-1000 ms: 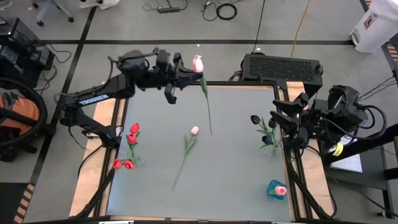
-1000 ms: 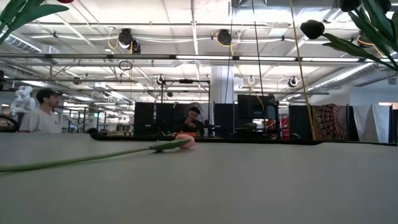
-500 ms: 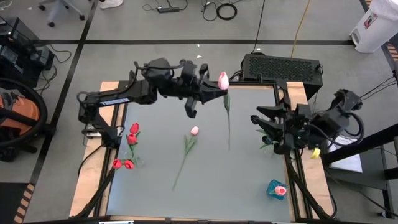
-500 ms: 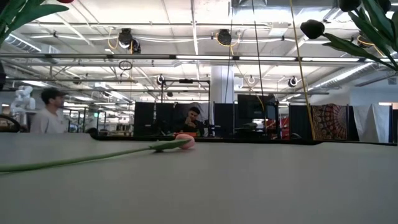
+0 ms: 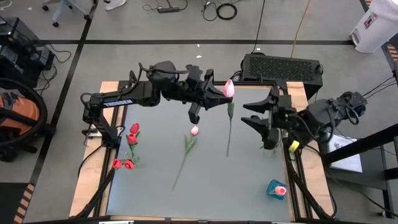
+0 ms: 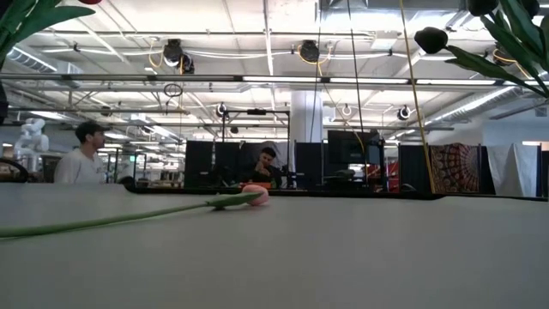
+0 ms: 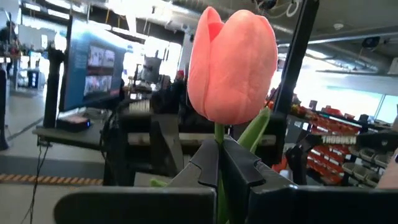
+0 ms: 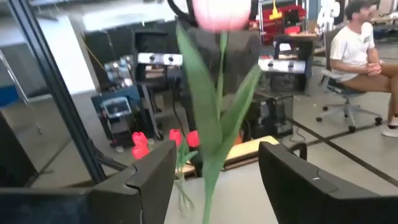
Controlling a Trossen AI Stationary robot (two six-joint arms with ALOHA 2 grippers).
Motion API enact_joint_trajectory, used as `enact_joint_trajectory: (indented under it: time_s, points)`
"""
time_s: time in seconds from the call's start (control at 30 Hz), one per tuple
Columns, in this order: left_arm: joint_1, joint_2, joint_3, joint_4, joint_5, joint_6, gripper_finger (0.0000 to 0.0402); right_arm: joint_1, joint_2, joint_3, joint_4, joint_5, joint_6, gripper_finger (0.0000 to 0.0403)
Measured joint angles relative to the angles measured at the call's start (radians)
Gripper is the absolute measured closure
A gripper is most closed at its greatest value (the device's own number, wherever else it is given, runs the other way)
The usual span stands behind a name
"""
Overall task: Sort flowers into vase by color
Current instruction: Put the top pink tulip into the blue vase
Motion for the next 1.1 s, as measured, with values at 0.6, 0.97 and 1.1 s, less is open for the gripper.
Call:
enact_joint_trajectory:
  time_s: [0.6, 0.97, 1.1]
  points:
    - [-0.019, 0.001, 0.0, -0.054, -0.005, 0.018, 0.0395, -0.118, 0.155, 0.134, -0.041, -0.147, 0.012, 0.0184]
    - [-0.018, 0.001, 0.0, -0.082, -0.005, 0.017, 0.0372, -0.118, 0.155, 0.134, -0.039, -0.143, 0.003, 0.0283]
    - [-0.018, 0.001, 0.0, -0.079, -0.005, 0.017, 0.0368, -0.118, 0.155, 0.134, -0.039, -0.139, -0.012, 0.0351]
